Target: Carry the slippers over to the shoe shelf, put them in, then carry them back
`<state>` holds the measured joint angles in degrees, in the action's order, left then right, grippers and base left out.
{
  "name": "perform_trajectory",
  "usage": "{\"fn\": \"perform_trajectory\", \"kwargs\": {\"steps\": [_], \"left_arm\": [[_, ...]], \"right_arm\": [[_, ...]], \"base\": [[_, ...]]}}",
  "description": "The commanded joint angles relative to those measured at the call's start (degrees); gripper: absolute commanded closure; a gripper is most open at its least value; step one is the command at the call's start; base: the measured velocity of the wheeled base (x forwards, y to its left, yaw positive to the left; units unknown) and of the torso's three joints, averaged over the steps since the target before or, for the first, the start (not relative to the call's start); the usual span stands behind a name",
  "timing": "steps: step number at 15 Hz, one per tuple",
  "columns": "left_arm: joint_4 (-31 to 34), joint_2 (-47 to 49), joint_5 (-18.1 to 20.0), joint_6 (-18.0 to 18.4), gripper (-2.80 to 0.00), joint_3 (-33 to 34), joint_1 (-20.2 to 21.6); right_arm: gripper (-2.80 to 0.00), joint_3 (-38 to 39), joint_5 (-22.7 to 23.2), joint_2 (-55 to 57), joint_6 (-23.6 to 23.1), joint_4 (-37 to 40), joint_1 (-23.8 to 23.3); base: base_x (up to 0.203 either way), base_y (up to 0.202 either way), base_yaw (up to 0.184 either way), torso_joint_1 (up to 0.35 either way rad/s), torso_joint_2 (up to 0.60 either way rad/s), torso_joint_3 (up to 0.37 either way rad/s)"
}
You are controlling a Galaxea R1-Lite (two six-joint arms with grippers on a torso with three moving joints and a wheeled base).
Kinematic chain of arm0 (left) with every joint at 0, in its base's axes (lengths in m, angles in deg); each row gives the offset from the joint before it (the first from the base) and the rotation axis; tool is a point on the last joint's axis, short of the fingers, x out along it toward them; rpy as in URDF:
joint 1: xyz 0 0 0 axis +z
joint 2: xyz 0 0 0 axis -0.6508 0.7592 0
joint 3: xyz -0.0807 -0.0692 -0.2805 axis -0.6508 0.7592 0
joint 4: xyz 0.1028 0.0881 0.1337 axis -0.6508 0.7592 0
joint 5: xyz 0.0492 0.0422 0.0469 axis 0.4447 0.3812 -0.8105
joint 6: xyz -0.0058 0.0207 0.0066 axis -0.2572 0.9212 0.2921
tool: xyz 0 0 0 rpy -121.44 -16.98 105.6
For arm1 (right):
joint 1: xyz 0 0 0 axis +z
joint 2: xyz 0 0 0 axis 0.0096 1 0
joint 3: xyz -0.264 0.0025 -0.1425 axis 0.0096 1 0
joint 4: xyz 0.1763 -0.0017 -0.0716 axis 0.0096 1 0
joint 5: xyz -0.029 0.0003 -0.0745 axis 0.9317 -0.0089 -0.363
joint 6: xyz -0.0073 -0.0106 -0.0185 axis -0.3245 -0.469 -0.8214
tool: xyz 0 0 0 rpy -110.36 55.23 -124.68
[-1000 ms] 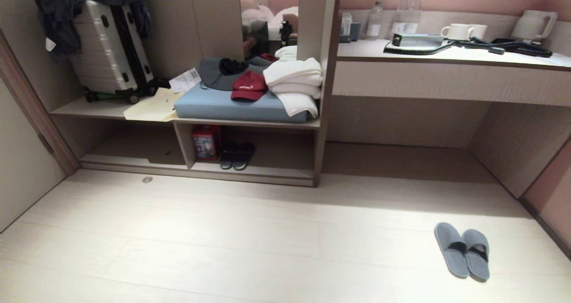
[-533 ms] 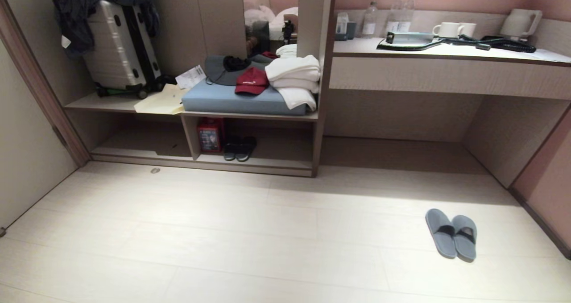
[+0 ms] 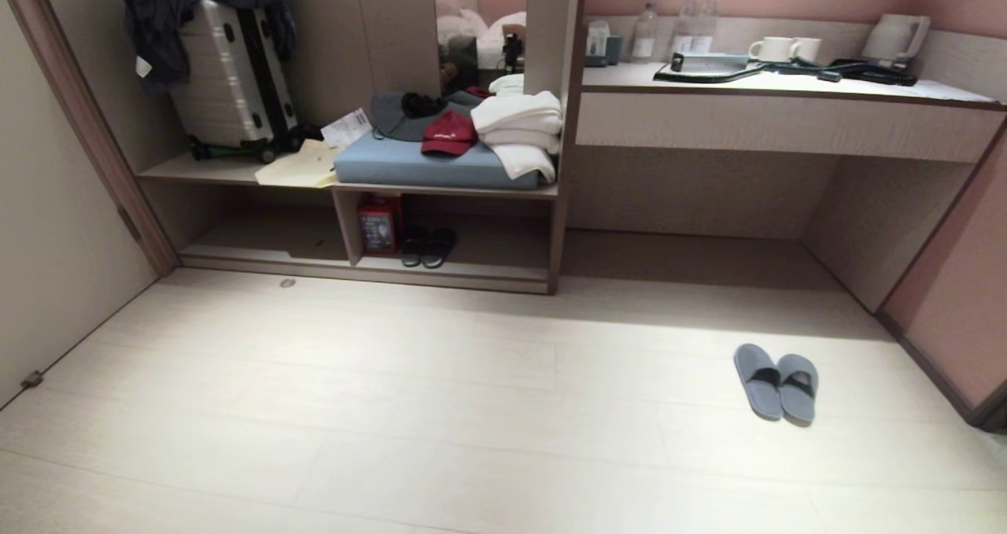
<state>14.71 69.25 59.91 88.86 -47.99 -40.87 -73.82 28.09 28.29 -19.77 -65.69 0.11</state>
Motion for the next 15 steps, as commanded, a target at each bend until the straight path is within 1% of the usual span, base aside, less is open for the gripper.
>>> {"fn": "perform_trajectory", "kwargs": {"steps": [1,15], "left_arm": [[-0.03,0.0,0.0,0.0,0.0,0.09,0.0],[-0.03,0.0,0.0,0.0,0.0,0.09,0.0]], "right_arm": [[0.0,0.09,-0.01,-0.18,-0.1,0.04,0.0],[0.0,0.09,0.17,-0.19,-0.55,0.04,0.0]], "base": [[-0.18,0.0,0.001,0.004,0.0,0.001],[-0.192,0.0,0.0,0.002,0.0,0.002]]}}
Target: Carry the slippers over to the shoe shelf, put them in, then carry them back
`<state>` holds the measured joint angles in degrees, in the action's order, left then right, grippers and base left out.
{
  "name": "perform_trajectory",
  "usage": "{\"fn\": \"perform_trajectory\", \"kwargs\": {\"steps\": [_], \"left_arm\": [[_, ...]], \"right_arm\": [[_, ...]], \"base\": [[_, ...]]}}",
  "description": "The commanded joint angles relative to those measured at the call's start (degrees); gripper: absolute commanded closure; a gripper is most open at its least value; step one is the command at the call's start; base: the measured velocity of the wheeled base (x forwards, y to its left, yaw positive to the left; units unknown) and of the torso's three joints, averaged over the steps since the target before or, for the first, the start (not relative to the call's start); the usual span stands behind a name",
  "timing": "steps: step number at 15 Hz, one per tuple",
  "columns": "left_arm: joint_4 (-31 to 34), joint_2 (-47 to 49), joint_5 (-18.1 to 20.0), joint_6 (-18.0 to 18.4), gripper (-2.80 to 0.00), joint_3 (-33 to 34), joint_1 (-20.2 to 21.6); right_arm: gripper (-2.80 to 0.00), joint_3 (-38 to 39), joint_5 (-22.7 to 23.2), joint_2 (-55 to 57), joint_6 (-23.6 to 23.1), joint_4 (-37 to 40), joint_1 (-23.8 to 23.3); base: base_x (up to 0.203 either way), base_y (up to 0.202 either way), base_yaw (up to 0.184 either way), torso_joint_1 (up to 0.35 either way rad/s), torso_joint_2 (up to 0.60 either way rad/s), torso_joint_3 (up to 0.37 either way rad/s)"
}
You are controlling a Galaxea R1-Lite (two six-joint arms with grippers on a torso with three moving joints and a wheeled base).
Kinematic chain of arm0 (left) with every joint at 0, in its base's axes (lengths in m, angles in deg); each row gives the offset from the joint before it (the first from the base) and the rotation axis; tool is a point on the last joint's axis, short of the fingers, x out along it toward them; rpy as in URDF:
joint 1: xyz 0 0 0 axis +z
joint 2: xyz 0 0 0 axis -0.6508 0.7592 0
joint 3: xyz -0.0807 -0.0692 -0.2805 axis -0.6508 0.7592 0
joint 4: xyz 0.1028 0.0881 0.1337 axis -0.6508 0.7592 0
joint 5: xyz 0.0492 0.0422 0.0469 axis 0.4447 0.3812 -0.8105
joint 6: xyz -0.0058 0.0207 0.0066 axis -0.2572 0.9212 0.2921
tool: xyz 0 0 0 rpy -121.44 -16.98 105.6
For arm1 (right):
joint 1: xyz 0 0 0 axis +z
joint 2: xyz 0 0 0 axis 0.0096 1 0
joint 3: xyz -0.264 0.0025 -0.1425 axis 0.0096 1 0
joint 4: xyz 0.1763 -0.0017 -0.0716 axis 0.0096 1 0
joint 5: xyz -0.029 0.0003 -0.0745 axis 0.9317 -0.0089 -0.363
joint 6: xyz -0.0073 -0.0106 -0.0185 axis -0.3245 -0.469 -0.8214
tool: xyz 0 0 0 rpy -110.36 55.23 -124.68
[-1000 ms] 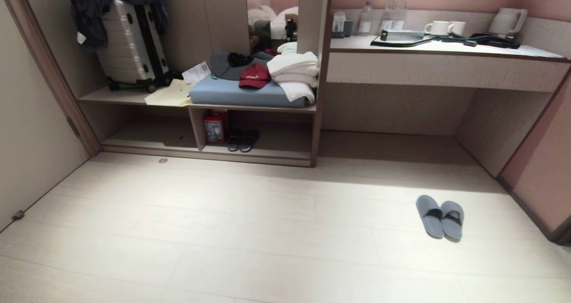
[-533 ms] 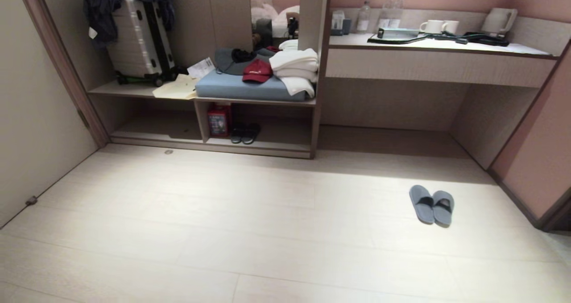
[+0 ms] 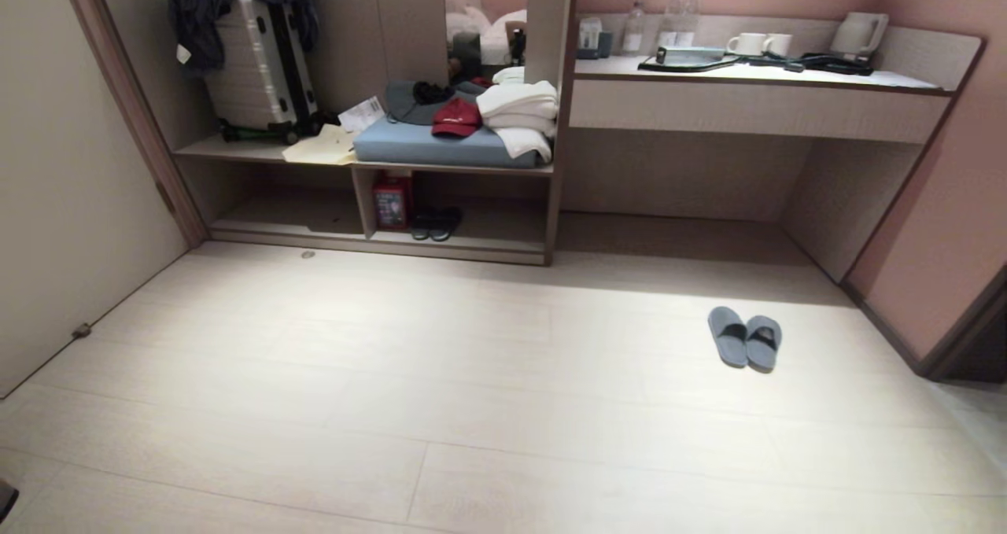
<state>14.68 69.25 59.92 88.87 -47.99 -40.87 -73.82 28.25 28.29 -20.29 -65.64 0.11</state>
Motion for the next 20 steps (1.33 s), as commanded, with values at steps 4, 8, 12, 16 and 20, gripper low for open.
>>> {"fn": "perform_trajectory", "kwargs": {"steps": [4,8,12,16,20], "left_arm": [[0.0,0.0,-0.01,0.34,0.0,0.09,0.0],[0.0,0.0,-0.01,0.16,0.0,0.09,0.0],[0.0,0.0,-0.01,0.16,0.0,0.09,0.0],[0.0,0.0,-0.01,0.07,0.0,0.09,0.0],[0.0,0.0,-0.01,0.07,0.0,0.09,0.0]], "right_arm": [[0.0,0.09,-0.17,-0.1,0.15,0.08,0.0],[0.0,0.0,-0.26,-0.19,0.15,0.08,0.0],[0.0,0.0,-0.26,-0.1,0.15,0.08,0.0],[0.0,0.0,-0.26,-0.19,0.59,0.08,0.0],[0.0,0.09,-0.26,-0.19,0.51,0.08,0.0]], "base": [[-0.175,0.0,0.0,0.003,0.0,0.004],[-0.014,0.0,-0.001,0.0,0.0,-0.001],[0.0,0.0,0.0,0.0,0.0,0.0],[0.0,0.0,0.0,0.0,0.0,0.0],[0.0,0.0,0.0,0.0,0.0,0.0]]}}
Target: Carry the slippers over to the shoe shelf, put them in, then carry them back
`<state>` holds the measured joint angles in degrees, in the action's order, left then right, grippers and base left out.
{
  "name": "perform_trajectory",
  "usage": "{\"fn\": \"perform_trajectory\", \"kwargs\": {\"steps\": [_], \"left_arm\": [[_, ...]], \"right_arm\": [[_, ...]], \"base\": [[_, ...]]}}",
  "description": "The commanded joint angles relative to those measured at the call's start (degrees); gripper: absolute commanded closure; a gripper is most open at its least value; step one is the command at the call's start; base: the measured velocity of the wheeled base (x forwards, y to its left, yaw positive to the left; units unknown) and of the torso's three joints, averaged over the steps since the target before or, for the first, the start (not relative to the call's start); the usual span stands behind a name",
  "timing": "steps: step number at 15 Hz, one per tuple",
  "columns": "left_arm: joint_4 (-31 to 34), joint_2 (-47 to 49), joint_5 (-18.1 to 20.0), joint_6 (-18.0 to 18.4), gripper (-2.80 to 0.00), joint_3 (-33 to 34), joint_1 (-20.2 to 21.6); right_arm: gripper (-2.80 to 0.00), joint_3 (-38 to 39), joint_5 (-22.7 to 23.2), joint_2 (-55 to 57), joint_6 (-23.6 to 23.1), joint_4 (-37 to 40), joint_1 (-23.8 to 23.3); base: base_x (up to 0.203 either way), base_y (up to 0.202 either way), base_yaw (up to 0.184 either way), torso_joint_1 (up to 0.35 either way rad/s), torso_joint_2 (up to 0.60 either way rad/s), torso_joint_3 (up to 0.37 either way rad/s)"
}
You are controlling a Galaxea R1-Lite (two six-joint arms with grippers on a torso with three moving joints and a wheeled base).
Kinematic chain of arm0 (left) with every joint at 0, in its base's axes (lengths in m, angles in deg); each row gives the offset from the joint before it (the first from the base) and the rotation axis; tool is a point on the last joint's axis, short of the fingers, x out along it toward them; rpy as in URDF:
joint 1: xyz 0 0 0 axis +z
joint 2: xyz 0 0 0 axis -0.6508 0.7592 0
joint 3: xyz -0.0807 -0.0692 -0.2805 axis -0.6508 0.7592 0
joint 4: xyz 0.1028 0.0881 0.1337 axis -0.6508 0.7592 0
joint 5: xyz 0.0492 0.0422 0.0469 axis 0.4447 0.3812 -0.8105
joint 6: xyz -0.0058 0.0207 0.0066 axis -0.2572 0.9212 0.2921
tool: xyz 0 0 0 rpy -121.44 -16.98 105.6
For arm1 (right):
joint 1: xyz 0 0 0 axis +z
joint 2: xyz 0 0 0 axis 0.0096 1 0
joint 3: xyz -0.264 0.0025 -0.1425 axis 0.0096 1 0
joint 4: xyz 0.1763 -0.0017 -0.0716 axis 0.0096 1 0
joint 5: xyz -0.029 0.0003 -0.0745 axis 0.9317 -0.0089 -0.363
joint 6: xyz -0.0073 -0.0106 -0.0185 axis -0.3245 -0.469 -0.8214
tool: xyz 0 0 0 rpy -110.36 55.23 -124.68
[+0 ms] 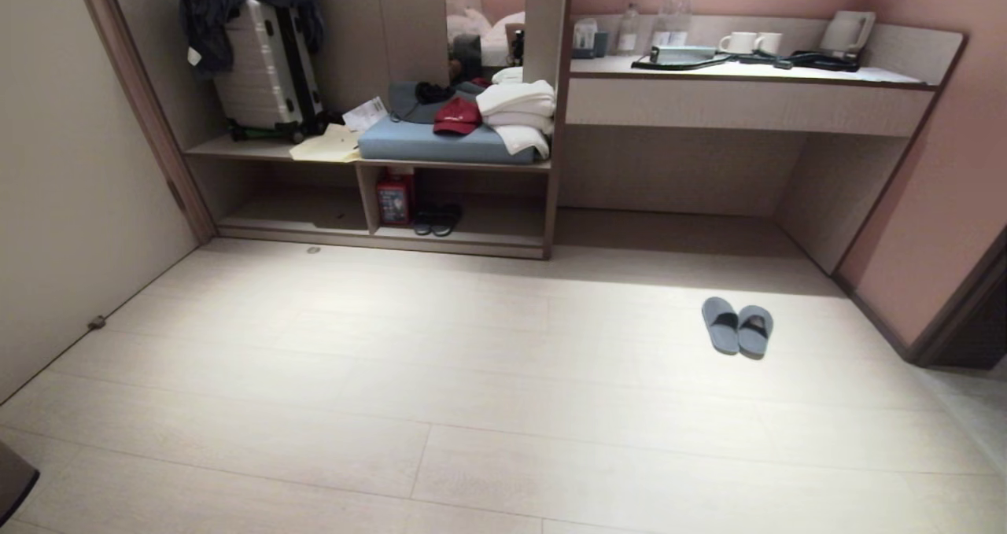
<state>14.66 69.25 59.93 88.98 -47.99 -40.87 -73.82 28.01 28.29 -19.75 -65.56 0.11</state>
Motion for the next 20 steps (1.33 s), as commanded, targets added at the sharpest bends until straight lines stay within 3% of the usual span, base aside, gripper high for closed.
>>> {"fn": "perform_trajectory", "kwargs": {"steps": [1,5,13,20], "left_arm": [[0.01,0.0,-0.02,-0.04,0.0,0.09,0.0],[0.01,0.0,-0.02,-0.04,0.0,0.09,0.0],[0.01,0.0,-0.02,-0.04,0.0,0.09,0.0],[0.01,0.0,-0.02,-0.04,0.0,0.09,0.0]], "right_arm": [[0.0,0.0,-0.01,-0.19,-0.04,0.0,0.0],[0.0,0.0,0.07,-0.1,-0.04,0.0,0.0],[0.0,0.01,-0.01,-0.19,-0.07,-0.01,0.0],[0.0,0.03,-0.01,-0.1,-0.04,0.0,0.0]], "base": [[0.0,0.0,0.0,0.0,0.0,0.0],[0.001,0.005,-0.04,-0.001,0.0,0.001],[0.002,0.007,-0.172,0.003,0.0,0.002],[0.0,0.0,0.0,0.0,0.0,0.0]]}}
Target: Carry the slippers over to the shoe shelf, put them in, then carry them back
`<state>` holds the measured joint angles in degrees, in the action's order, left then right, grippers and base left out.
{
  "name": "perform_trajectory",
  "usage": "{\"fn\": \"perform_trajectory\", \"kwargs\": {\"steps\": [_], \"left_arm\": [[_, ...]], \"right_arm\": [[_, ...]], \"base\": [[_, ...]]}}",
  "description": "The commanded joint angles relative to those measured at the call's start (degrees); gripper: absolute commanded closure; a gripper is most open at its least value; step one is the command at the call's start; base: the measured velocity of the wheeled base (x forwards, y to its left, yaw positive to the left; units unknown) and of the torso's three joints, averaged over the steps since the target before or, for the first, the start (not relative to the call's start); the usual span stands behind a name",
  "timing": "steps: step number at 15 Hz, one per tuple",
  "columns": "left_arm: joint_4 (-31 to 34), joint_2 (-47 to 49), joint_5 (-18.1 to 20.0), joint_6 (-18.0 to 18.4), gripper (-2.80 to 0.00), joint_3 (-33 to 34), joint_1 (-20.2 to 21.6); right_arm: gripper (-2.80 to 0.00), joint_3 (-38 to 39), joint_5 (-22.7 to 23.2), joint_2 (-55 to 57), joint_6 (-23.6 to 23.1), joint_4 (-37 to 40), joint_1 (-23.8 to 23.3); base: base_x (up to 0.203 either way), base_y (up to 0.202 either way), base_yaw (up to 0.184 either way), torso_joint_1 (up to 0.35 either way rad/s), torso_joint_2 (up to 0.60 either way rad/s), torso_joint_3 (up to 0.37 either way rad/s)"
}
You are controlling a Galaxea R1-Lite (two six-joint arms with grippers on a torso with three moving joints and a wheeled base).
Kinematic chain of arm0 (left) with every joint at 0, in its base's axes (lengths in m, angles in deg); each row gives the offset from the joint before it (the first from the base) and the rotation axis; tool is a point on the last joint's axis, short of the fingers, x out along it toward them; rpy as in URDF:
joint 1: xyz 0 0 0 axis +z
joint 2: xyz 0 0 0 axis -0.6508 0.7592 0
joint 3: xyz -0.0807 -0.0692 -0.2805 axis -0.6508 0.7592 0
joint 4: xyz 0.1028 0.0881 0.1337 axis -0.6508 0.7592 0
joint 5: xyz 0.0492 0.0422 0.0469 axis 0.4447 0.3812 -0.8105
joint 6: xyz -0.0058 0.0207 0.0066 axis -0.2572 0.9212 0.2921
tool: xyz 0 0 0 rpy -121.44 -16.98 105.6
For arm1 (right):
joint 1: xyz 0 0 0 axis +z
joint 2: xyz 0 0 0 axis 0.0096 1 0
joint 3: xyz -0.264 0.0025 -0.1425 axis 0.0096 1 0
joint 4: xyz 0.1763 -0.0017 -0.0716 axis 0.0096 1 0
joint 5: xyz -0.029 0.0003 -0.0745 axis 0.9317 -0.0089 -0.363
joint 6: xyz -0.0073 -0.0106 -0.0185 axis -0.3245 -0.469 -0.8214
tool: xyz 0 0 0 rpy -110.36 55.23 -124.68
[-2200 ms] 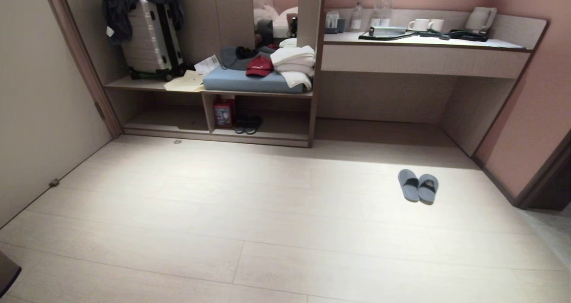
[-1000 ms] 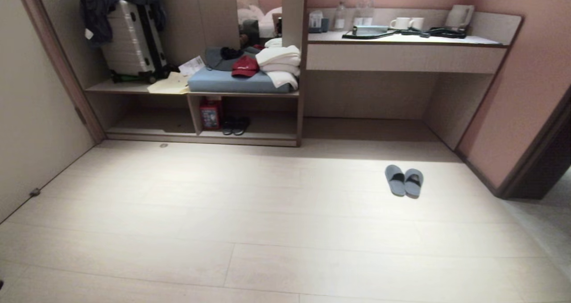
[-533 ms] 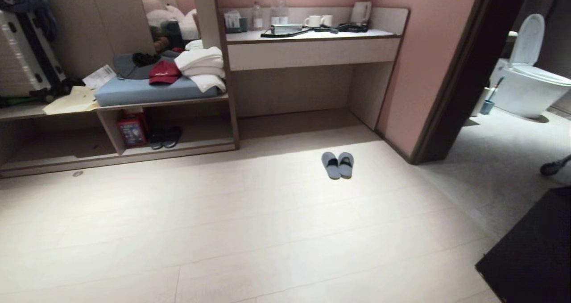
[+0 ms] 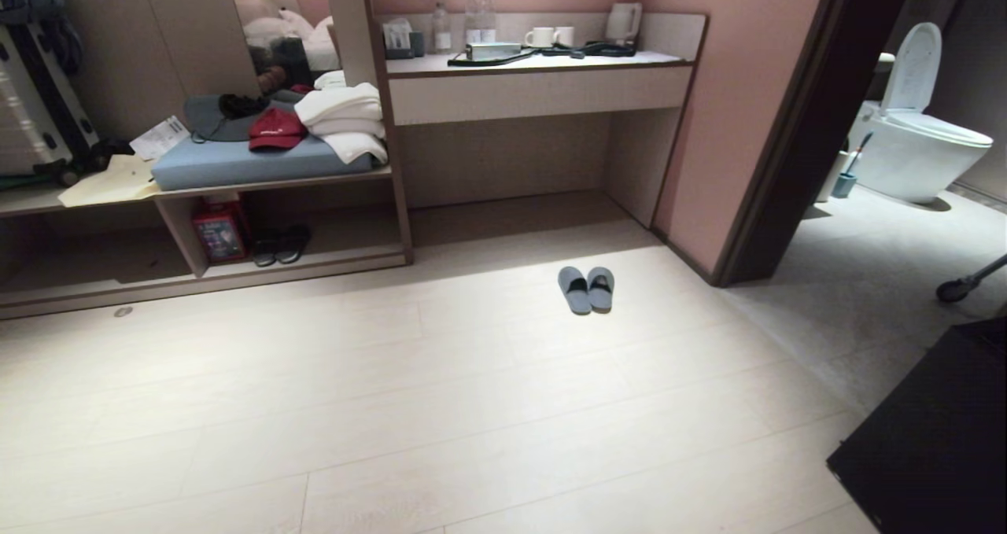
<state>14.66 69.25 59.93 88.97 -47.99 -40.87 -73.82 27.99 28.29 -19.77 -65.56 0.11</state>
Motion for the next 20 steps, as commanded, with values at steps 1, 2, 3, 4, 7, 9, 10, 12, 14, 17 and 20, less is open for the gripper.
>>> {"fn": "perform_trajectory", "kwargs": {"steps": [1,2,3,4,7,9,10,12,14,17,20], "left_arm": [[0.01,0.0,-0.02,-0.02,0.0,0.09,0.0],[0.01,0.0,-0.02,-0.02,0.0,0.09,0.0],[0.01,0.0,-0.02,-0.02,0.0,0.09,0.0],[0.01,0.0,-0.02,-0.02,0.0,0.09,0.0],[0.01,0.0,-0.02,-0.02,0.0,0.09,0.0],[0.01,0.0,-0.02,-0.11,0.0,0.09,0.0],[0.01,0.0,-0.02,-0.11,0.0,0.09,0.0],[0.01,0.0,-0.02,-0.11,0.0,0.09,0.0],[0.01,0.0,-0.02,-0.11,0.0,0.09,0.0],[0.01,0.0,-0.02,-0.02,0.0,0.09,0.0],[0.01,0.0,-0.02,-0.02,0.0,0.09,0.0]], "right_arm": [[0.0,0.0,0.01,-0.1,-0.02,0.0,0.0],[0.0,0.0,0.01,-0.1,-0.02,0.0,0.0],[0.0,0.09,0.01,-0.18,0.0,0.0,0.0],[0.0,0.01,0.01,-0.19,0.05,0.0,0.0],[0.0,0.02,0.01,-0.19,0.07,0.0,0.0],[0.0,0.01,0.01,-0.19,0.0,0.0,0.0],[0.0,0.07,0.01,-0.19,0.07,0.0,0.0],[0.0,0.08,0.01,-0.19,0.07,0.0,0.0],[0.0,0.09,0.01,-0.1,0.07,0.0,0.0],[0.0,0.03,0.01,-0.1,-0.02,0.0,0.0],[0.0,0.09,0.09,-0.1,0.09,0.0,0.0]], "base": [[0.0,0.0,0.0,0.0,0.0,0.0],[0.0,0.0,0.0,0.0,0.0,0.0],[0.0,0.0,0.0,0.0,0.0,0.0],[0.0,0.0,0.0,0.0,0.0,0.0],[0.0,0.0,0.0,0.0,0.0,0.0],[0.0,0.0,0.0,0.0,0.0,0.0],[0.0,0.0,0.0,0.0,0.0,0.0],[0.0,0.0,0.0,0.0,0.0,0.0],[0.0,0.0,0.0,0.0,0.0,0.0],[0.0,0.0,0.0,0.0,0.0,0.0],[0.0,0.0,0.0,0.0,0.0,0.0]]}}
